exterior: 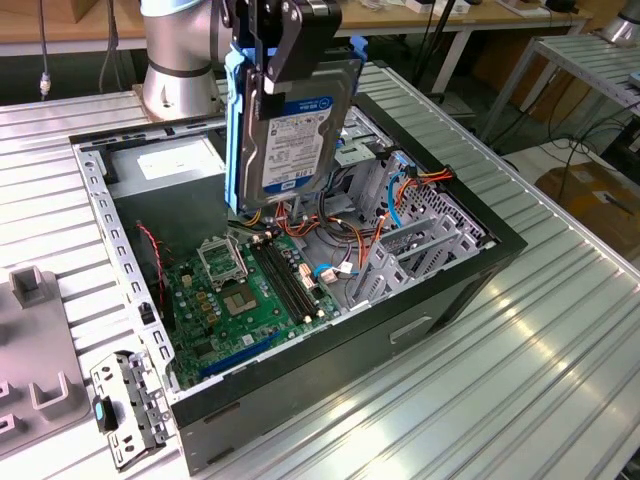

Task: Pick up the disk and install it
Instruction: 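Insert the disk into the insertion slot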

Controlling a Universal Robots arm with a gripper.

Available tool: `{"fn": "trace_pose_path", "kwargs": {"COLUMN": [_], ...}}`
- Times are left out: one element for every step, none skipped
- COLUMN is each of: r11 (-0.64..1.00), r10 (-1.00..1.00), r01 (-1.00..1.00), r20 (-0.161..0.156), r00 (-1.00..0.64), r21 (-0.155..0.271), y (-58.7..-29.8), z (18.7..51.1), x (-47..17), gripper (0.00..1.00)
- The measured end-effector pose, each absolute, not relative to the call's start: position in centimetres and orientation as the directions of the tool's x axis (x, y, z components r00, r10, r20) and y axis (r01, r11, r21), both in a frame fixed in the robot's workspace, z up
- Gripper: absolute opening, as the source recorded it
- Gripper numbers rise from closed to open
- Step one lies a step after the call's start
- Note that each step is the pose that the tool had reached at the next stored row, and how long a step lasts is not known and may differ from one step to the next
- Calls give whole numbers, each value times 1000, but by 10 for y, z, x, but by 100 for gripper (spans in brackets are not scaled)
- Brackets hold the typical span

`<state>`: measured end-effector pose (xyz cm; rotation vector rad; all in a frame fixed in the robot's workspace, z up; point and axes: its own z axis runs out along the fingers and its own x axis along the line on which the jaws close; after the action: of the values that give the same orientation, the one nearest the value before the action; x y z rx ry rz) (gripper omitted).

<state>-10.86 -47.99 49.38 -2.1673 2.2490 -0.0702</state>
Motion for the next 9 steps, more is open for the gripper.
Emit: {"fn": "trace_pose_path", "kwargs": {"r11": [36,36,36,36,36,36,36,36,36], "r10": [-999,-999,-999,-999,-999,-999,-999,-999,-999], "r01": [-998,-998,-998,-998,-998,-998,-998,-998,-998], "r20": [20,24,25,25,25,25,25,25,25], "r00": [-37,-37,-37,-37,-37,-37,-37,-37,-37], "r21": [-45,-45,-45,-45,-45,-45,-45,-45,-45], "y": [-486,-487,-487,-487,-487,-487,-487,-487,-487], "z": [493,493,493,493,493,493,493,493,492], "x": [-108,-106,-103,-99,-95,-89,-83,-76,-71], "gripper": [37,37,37,37,37,37,37,37,37]}}
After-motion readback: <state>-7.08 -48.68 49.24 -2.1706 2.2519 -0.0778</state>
